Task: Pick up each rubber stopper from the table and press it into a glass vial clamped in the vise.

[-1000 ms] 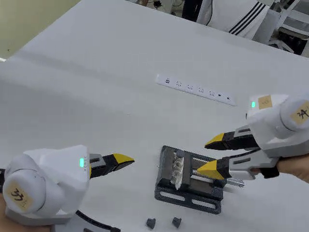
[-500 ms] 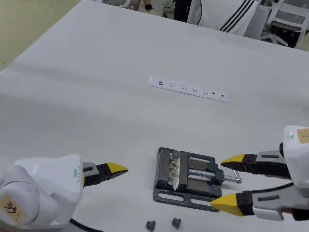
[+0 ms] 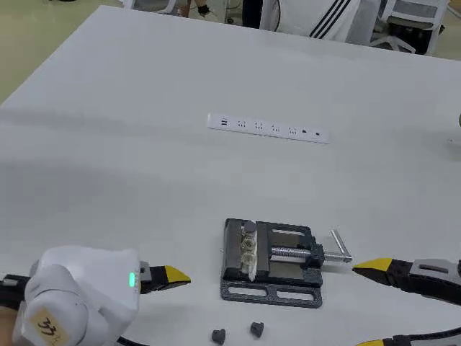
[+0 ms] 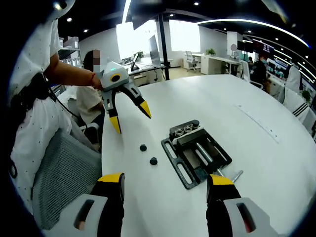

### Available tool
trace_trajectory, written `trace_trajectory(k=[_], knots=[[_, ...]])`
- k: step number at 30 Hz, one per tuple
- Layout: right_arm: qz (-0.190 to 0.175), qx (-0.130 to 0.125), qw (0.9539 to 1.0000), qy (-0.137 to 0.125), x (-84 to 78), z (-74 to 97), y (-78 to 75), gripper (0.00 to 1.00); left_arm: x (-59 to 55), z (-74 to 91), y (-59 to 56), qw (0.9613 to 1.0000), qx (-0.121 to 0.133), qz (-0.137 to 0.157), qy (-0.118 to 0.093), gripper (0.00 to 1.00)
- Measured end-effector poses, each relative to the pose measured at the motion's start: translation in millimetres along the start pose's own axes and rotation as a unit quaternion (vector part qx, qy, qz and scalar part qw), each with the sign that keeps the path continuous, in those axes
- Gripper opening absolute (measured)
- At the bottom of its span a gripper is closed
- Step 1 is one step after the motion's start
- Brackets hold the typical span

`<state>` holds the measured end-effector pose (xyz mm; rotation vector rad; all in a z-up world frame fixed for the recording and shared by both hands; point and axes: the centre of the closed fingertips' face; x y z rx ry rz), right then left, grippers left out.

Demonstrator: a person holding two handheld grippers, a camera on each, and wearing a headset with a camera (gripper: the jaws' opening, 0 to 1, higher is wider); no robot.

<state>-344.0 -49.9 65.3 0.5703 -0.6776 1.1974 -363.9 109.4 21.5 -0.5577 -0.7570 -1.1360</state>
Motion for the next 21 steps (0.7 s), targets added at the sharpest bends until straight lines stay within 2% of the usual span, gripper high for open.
trace_trajectory(k=[3,8,17,21], knots=[[-0.004,0.001,1.0000,-0.008,-5.3,2.8,2.5,0.69,0.4,-6.3,-0.7,0.9999,-0.005,-0.009,0.006,0.46],[-0.004,0.002,0.9998,-0.019,-15.2,4.6,7.7,0.74,-4.5,-17.4,-1.2,0.9986,-0.014,-0.036,0.035,0.35],[-0.015,-0.002,0.9991,-0.039,-24.7,9.1,11.8,0.77,-19.3,-34.2,-5.6,0.9940,-0.038,-0.069,0.077,0.24],[-0.019,-0.010,0.9989,-0.042,-27.7,11.2,10.5,0.76,-18.7,-39.0,-4.9,0.9935,-0.041,-0.069,0.080,0.20]])
Point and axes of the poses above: the centre of the closed fingertips' face, and the gripper's own axes: z roughly backward along the fingers, y roughly to its left, x roughly out of its top, and after that the axes turned 4 degrees about z, right-handed
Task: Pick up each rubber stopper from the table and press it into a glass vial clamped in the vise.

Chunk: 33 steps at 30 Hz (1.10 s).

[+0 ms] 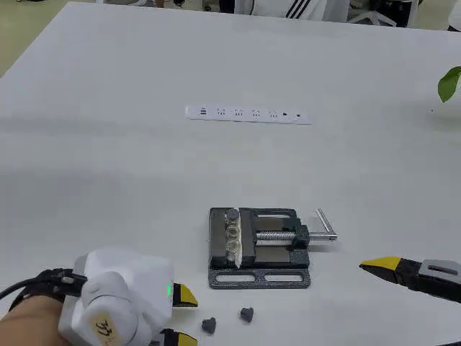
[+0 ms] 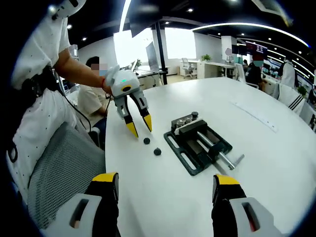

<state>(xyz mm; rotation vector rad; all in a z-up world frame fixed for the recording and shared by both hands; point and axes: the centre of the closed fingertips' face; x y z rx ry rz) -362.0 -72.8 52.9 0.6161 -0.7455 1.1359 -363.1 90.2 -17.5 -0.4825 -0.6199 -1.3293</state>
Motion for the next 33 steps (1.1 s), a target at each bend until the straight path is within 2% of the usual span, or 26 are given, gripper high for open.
trace_trajectory(k=[16,24,33], knots=[[-0.010,-0.015,0.9998,-0.009,-2.4,8.1,-7.2,0.74,-1.9,-14.2,2.9,0.9997,-0.017,-0.006,0.019,0.07],[-0.011,-0.015,0.9998,-0.007,-4.3,8.8,-6.5,0.73,-2.7,-16.3,0.7,0.9995,-0.020,-0.006,0.025,0.05],[-0.007,-0.009,0.9999,-0.011,3.3,4.5,-2.4,0.73,-2.2,-17.3,0.4,0.9996,-0.014,0.002,0.023,0.04]])
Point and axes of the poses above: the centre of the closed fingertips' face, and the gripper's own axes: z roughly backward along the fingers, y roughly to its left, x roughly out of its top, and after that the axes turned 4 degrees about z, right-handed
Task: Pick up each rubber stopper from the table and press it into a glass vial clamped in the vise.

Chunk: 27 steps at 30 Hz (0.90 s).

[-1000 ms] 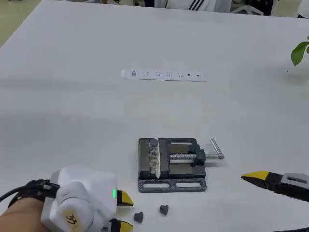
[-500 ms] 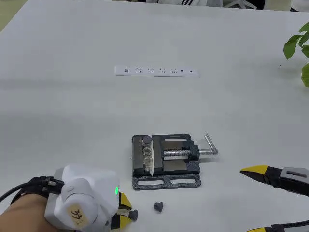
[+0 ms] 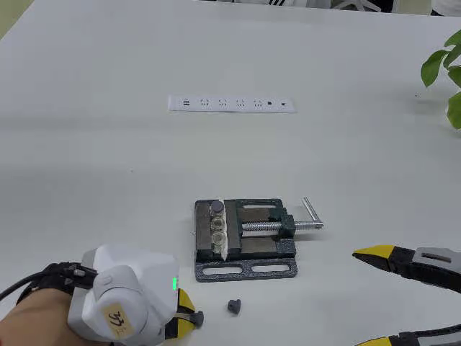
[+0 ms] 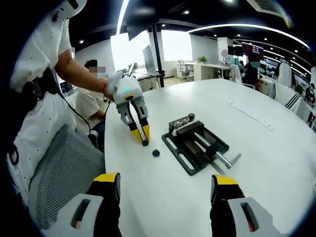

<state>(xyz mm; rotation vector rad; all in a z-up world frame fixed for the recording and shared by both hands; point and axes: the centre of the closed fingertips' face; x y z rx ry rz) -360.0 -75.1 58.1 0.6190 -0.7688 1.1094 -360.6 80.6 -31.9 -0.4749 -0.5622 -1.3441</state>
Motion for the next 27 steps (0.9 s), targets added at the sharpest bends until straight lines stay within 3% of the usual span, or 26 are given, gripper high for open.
trace_trajectory(k=[2,7,13,17,18,23,27], knots=[[0.001,0.003,1.0000,-0.002,3.5,-2.2,1.8,0.72,1.4,0.8,-0.5,1.0000,0.001,0.006,-0.005,0.04],[0.008,0.017,0.9998,-0.010,18.4,-8.4,8.7,0.70,21.7,8.8,-1.4,0.9978,0.010,0.048,-0.044,0.04],[0.016,0.038,0.9984,-0.038,56.1,-13.1,13.3,0.60,73.1,33.8,-3.2,0.9843,0.015,0.115,-0.134,0.04],[0.028,0.061,0.9971,-0.036,74.3,-16.7,18.7,0.53,97.6,47.0,-7.0,0.9776,0.014,0.129,-0.165,0.04],[0.046,0.070,0.9959,-0.033,79.3,-18.1,21.4,0.50,104.6,50.9,-8.2,0.9758,0.013,0.131,-0.174,0.04],[0.073,0.110,0.9911,-0.015,92.7,-24.7,35.2,0.39,124.0,59.0,-8.7,0.9676,0.006,0.142,-0.209,0.04],[0.089,0.132,0.9872,0.000,97.9,-28.3,42.1,0.27,132.2,65.0,-9.7,0.9656,0.004,0.140,-0.219,0.04]])
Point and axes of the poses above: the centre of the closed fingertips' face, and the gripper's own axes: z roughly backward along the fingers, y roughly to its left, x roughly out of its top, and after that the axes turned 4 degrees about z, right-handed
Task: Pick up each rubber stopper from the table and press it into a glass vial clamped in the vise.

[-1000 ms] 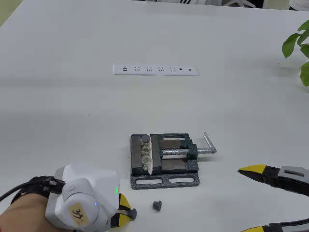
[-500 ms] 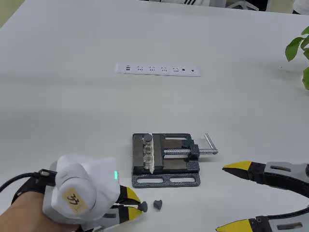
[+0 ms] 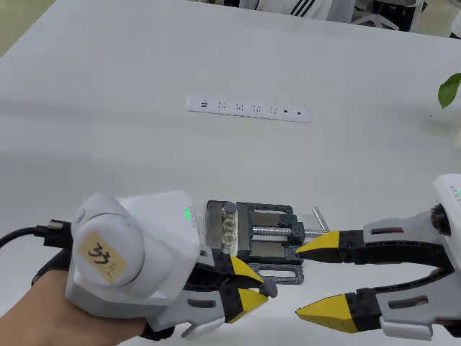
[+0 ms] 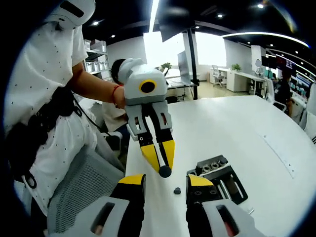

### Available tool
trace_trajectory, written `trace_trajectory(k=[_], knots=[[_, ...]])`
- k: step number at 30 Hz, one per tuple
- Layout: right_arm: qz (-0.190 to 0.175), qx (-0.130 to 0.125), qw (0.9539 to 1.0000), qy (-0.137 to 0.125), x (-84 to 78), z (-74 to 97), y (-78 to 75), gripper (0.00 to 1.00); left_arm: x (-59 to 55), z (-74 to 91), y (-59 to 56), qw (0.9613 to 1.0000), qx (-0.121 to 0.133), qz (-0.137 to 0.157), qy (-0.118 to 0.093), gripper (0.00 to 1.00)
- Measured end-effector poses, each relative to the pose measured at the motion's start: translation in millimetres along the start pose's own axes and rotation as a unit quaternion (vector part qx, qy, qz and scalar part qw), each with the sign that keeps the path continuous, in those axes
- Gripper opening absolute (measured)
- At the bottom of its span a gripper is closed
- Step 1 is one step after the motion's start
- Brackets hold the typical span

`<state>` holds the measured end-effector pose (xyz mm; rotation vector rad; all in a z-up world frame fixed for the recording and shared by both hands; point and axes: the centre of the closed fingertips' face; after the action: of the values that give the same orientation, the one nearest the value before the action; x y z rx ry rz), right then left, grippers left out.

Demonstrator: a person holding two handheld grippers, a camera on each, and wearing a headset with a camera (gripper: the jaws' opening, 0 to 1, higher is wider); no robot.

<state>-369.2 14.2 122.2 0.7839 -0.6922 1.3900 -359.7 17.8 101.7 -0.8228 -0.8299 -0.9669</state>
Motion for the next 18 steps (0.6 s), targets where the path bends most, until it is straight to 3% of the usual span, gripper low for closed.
trace_trajectory(k=[8,18], knots=[[0.024,0.034,0.9990,0.016,9.1,-8.6,5.9,0.17,10.8,4.6,-7.4,0.9998,-0.005,0.002,-0.018,0.04],[0.036,0.046,0.9979,0.029,9.4,-11.6,7.9,0.09,15.8,9.5,-9.8,0.9997,-0.003,-0.007,-0.024,0.04]])
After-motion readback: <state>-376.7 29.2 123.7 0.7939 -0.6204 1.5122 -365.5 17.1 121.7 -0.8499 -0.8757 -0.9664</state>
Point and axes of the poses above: the centre of the closed fingertips' face, and the gripper's own axes: z roughly backward along the fingers, y roughly to its left, x roughly out of its top, and after that the axes turned 4 degrees about z, right-handed
